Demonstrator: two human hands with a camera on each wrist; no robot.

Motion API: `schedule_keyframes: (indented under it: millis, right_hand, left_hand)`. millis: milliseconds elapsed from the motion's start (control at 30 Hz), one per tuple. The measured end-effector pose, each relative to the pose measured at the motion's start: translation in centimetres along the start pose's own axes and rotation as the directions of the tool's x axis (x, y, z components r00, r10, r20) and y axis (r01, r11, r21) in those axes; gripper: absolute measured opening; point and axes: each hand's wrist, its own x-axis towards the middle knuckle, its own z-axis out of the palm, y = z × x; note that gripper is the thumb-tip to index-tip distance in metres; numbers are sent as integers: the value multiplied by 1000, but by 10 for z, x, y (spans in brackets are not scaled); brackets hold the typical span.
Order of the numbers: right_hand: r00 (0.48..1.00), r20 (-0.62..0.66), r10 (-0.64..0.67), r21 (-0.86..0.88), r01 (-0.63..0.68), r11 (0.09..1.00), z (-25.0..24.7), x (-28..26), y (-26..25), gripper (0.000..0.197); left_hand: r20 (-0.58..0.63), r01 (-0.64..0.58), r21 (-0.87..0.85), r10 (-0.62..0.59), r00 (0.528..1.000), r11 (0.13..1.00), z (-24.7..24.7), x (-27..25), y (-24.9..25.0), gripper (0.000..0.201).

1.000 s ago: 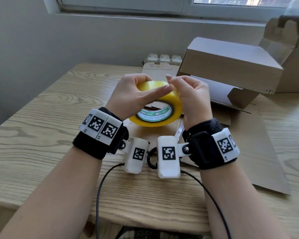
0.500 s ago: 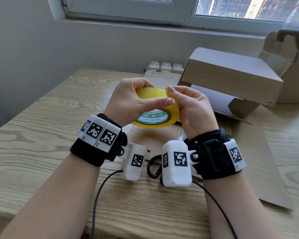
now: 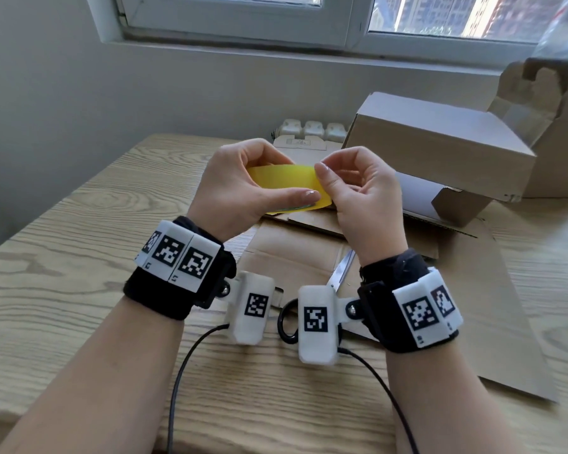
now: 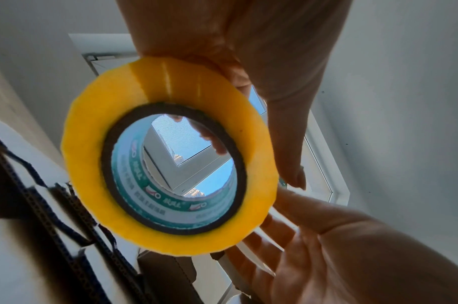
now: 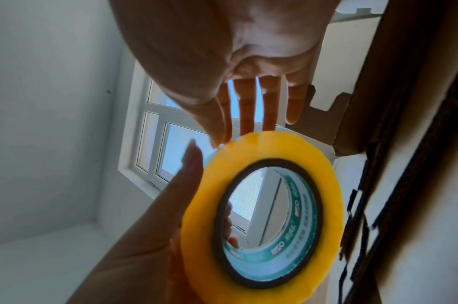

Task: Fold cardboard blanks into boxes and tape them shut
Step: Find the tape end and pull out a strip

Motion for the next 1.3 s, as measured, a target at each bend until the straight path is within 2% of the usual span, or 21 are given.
schedule_keyframes:
  millis: [167, 367, 533, 667, 900, 1033, 1300]
  right_hand:
    - [998, -11, -69, -165, 66, 984, -7, 0, -3, 15]
    - [998, 37, -45, -171, 50, 984, -8, -3, -8, 24]
    - [1000, -5, 2, -79, -3, 997, -9, -1, -8, 16]
    - [986, 73, 147, 124, -155, 980, -11, -2, -9, 10]
    - [938, 152, 312, 242, -341, 908, -5, -2, -4, 17]
    - [931, 145, 335, 288, -364, 886, -4, -2, -1, 20]
    - [937, 128, 324, 310, -348, 885, -2, -4, 0, 14]
  left_hand:
    - [-10, -37, -5, 37, 999, 999, -1, 0, 0, 50]
    - [-6, -44, 13, 44, 999, 999, -4, 1, -1, 48]
    - [26, -13, -9, 14, 1000, 1000, 0, -1, 0, 44]
    - [65, 55, -14, -54, 996, 998, 0, 0, -5, 43]
    - [102, 124, 13, -125, 987, 992, 2, -1, -6, 47]
    - [97, 136, 13, -137, 986, 991, 3, -1, -6, 47]
    - [96, 161, -12, -159, 983, 987, 2, 0, -10, 47]
